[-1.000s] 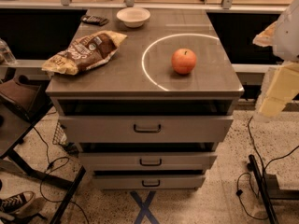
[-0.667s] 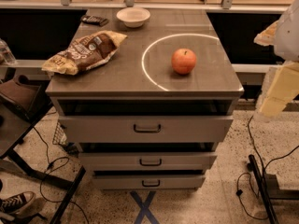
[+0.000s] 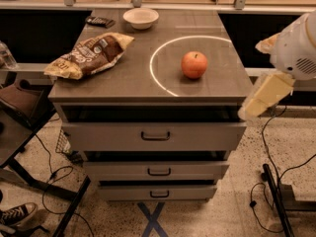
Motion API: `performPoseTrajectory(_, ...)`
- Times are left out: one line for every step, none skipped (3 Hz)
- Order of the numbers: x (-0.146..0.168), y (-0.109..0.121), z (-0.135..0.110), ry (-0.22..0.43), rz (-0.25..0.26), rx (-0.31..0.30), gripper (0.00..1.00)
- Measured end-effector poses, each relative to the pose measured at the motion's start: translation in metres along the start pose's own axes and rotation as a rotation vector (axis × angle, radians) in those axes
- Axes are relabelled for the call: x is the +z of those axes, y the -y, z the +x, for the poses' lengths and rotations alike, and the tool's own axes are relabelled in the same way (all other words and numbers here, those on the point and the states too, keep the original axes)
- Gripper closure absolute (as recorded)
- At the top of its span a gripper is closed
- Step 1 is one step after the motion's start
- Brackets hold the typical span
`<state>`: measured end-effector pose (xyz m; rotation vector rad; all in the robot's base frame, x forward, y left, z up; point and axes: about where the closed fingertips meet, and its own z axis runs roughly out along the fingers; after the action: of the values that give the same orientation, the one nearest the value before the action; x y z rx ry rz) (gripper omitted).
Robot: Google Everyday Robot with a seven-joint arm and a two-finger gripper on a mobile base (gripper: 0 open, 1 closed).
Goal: Move apple near paper bowl
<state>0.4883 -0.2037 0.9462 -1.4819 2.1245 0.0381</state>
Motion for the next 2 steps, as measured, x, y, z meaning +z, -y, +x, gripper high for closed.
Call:
performPoseTrajectory(0.039, 0.029, -0.007, 0.179, 0.026, 0.087, 0.0)
performPoseTrajectory(0.062, 0.081, -0.022, 0.383, 0.115, 0.158, 0.0)
